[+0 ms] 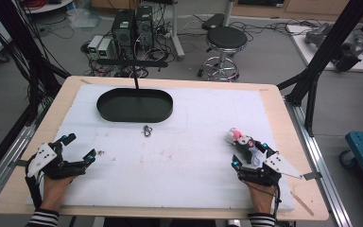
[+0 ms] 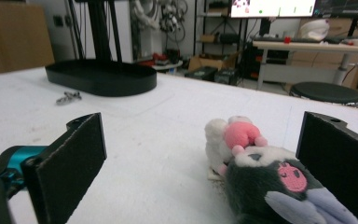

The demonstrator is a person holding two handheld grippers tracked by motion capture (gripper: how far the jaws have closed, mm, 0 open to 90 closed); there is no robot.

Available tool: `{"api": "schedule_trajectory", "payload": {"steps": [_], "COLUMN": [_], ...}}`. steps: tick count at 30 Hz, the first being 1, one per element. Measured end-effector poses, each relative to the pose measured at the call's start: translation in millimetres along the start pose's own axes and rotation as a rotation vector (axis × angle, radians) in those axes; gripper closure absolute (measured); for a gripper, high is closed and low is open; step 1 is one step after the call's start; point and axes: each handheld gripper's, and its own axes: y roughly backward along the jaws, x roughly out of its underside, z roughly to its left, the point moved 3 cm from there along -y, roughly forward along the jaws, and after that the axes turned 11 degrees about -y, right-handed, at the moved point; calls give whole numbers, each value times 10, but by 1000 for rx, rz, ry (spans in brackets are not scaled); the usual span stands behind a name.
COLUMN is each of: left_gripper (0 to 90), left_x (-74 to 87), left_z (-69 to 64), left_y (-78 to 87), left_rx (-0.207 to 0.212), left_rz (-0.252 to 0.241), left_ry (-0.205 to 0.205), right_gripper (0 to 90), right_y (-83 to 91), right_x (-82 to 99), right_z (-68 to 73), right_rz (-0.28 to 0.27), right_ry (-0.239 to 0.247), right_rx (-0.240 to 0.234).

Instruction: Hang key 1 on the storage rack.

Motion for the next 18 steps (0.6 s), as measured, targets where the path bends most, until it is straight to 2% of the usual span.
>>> {"api": "schedule_trajectory", "payload": {"steps": [10, 14, 18], "left_gripper": [17, 17, 17], "left_x": [0, -1, 0], "left_z": [-1, -7, -6], "left_y": [-1, -3, -2], "left_rx": [-1, -3, -2], "left_rz": [-1, -3, -1], "left_ry": [0, -1, -1], "right_gripper": [7, 7, 7], "right_y": [14, 18, 4], "right_x": [-286, -450, -548], "right_z": [-86, -162, -213], "right_rz": [59, 109, 164], "right_ry": [-6, -26, -6], "right_rx": [3, -2, 1]}}
